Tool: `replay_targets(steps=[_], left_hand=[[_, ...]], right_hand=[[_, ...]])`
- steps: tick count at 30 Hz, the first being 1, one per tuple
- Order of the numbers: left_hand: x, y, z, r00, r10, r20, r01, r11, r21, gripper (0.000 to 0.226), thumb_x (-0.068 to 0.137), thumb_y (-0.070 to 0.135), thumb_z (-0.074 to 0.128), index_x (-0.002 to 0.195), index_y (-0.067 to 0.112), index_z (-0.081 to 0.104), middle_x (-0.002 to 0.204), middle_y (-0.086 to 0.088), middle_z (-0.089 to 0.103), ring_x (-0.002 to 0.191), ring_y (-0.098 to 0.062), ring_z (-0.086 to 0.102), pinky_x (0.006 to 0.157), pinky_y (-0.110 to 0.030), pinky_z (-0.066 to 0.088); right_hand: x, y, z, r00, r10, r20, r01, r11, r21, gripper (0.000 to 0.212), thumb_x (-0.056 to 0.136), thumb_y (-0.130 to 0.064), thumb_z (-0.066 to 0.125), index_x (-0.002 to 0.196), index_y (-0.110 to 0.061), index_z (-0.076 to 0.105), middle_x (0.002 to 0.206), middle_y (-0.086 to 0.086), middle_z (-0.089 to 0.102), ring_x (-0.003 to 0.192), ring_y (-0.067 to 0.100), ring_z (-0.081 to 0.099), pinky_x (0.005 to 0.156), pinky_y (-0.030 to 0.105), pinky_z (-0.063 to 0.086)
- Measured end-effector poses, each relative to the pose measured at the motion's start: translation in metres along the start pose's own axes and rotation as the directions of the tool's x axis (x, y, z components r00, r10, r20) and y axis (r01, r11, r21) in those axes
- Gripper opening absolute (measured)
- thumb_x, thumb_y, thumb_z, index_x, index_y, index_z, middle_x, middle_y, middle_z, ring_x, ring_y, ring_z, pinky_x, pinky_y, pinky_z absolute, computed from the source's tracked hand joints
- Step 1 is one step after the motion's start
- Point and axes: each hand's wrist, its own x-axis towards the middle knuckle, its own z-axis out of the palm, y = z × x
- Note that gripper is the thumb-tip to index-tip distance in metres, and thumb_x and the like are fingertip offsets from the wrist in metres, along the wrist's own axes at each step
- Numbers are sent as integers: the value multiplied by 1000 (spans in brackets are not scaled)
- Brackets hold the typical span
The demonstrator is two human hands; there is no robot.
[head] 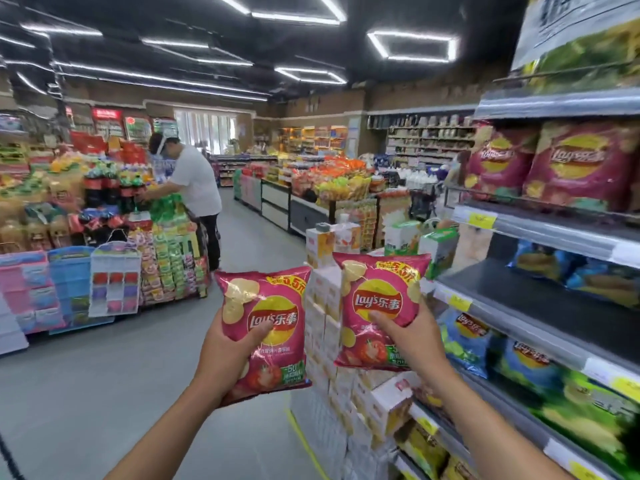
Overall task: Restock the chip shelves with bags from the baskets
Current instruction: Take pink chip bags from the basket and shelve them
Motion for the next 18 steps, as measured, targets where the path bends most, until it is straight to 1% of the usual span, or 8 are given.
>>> replay_targets(steps=[3,6,8,10,13,14,16,18], left_hand=[[47,5,32,991,43,125,-41,999,-20,43,81,27,85,119,31,64,102,7,80,91,-17,78,71,-33,63],[90,13,77,969,91,229,-84,996,-38,51,81,28,86,125,29,61,106,3,78,92,-19,77,67,-30,62],[113,21,110,952,115,284,-103,993,-57,56,80,30,86,129,27,59,109,2,76,92,-20,77,67,-30,62],[133,28,143,932,136,336,-116,990,-77,62,77,36,86,132,25,58,110,1,75,92,-20,76,66,-31,62],[157,41,189,905,166,391,-140,986,-94,85,64,55,91,135,23,56,113,-1,74,97,-25,75,79,-45,64],[164,46,203,897,178,404,-142,983,-117,84,63,53,91,133,23,56,113,-1,74,99,-26,74,84,-49,63],[177,55,229,872,213,440,-165,975,-147,73,68,45,89,130,23,57,113,0,74,101,-26,74,89,-51,61],[188,62,252,855,226,467,-176,973,-150,73,70,45,92,131,23,57,115,-1,74,101,-24,74,85,-48,63]], right_hand=[[22,-5,-19,994,7,-110,-10,1000,-26,64,70,-59,86,124,-36,60,105,-17,73,95,3,69,86,38,60],[43,-9,-46,983,-24,-181,11,997,-71,59,70,-60,85,119,-41,60,102,-21,74,91,-4,69,82,34,60],[55,-11,-67,971,-27,-239,10,997,-75,54,73,-51,87,118,-40,60,103,-20,74,89,-6,69,84,35,60],[67,-13,-90,953,-30,-301,3,996,-90,55,74,-48,87,120,-40,60,103,-20,74,89,-7,69,85,34,60],[82,-18,-124,925,-44,-377,1,993,-115,55,74,-51,86,122,-42,61,102,-24,74,89,-8,68,83,29,58],[87,-22,-134,914,-52,-402,2,992,-124,55,74,-51,86,122,-41,61,102,-23,73,89,-9,67,82,28,57],[96,-29,-154,889,-82,-451,3,985,-173,54,74,-53,85,121,-40,61,102,-22,73,88,-11,66,79,25,56],[104,-36,-169,875,-130,-466,12,969,-248,52,73,-55,85,118,-41,61,101,-23,72,88,-13,65,78,23,55]])
